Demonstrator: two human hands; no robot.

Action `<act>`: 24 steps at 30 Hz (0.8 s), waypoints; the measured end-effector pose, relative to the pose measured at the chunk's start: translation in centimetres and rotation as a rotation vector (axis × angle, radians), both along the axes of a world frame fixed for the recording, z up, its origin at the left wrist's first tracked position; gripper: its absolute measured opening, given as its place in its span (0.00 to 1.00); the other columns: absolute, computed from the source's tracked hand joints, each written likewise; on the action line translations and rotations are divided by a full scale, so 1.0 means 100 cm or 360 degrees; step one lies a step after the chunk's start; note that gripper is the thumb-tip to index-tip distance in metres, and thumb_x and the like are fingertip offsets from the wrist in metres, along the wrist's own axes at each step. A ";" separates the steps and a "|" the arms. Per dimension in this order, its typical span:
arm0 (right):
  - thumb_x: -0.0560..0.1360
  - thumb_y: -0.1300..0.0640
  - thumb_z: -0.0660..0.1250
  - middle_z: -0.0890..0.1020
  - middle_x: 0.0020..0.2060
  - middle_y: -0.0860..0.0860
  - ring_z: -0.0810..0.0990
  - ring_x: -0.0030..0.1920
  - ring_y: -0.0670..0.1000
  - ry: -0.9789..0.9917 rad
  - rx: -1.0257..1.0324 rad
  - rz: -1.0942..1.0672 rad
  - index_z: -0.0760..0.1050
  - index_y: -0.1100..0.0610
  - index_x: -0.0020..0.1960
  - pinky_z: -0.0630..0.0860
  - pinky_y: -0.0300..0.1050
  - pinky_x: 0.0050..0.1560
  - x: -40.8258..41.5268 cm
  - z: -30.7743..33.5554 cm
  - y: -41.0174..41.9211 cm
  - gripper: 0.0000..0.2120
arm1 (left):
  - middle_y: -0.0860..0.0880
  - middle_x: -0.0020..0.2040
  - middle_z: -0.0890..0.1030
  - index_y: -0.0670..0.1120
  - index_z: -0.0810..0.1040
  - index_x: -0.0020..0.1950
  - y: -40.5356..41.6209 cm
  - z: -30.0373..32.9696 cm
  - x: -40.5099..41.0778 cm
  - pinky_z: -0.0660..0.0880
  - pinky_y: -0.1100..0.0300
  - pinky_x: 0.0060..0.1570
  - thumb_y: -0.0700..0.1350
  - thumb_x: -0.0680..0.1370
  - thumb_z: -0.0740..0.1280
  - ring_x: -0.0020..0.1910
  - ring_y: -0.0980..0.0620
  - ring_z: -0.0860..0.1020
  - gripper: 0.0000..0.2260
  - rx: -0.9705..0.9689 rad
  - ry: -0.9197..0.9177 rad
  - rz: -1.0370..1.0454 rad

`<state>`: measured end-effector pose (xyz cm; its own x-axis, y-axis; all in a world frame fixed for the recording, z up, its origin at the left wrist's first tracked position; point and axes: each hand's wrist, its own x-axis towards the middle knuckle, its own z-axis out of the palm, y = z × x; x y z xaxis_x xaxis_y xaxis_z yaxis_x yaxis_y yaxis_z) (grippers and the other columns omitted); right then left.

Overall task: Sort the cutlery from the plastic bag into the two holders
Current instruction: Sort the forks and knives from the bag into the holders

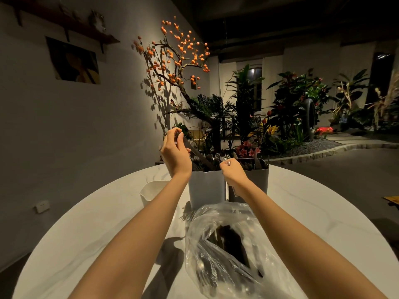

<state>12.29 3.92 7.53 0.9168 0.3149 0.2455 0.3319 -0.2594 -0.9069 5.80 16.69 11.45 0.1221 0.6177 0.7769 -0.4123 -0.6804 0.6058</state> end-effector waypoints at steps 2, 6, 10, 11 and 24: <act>0.79 0.64 0.51 0.61 0.30 0.50 0.57 0.29 0.47 -0.0003 0.0007 0.0024 0.55 0.53 0.34 0.55 0.40 0.28 0.001 -0.002 0.002 0.16 | 0.46 0.49 0.79 0.40 0.77 0.57 -0.001 0.001 0.002 0.81 0.52 0.31 0.41 0.82 0.61 0.39 0.48 0.79 0.08 0.0053 -0.0053 0.0045; 0.78 0.63 0.53 0.62 0.30 0.51 0.58 0.28 0.48 0.0046 -0.0002 -0.0046 0.55 0.52 0.34 0.55 0.41 0.28 0.006 -0.007 0.002 0.16 | 0.42 0.51 0.80 0.39 0.75 0.57 -0.005 -0.002 0.006 0.80 0.51 0.40 0.42 0.82 0.57 0.45 0.47 0.79 0.10 0.0042 -0.0137 0.0143; 0.79 0.60 0.53 0.62 0.30 0.51 0.58 0.29 0.49 0.0068 0.0035 -0.0147 0.56 0.53 0.34 0.55 0.42 0.28 0.009 -0.014 0.002 0.15 | 0.43 0.49 0.80 0.45 0.71 0.59 -0.008 -0.005 0.009 0.78 0.55 0.37 0.45 0.83 0.54 0.43 0.49 0.77 0.09 0.0027 -0.0199 0.0132; 0.79 0.59 0.53 0.63 0.30 0.51 0.58 0.29 0.49 0.0056 0.0051 -0.0150 0.57 0.54 0.34 0.55 0.43 0.29 0.010 -0.016 0.001 0.15 | 0.43 0.48 0.79 0.47 0.69 0.58 -0.008 -0.005 0.009 0.76 0.58 0.36 0.48 0.83 0.53 0.42 0.50 0.76 0.09 0.0001 -0.0217 0.0131; 0.80 0.56 0.58 0.77 0.39 0.53 0.70 0.34 0.48 0.0040 0.0070 -0.0110 0.71 0.59 0.47 0.67 0.44 0.37 0.015 -0.027 0.004 0.08 | 0.48 0.50 0.80 0.48 0.78 0.58 -0.014 -0.031 0.009 0.71 0.58 0.41 0.43 0.83 0.58 0.48 0.47 0.75 0.10 0.0430 0.0732 0.0200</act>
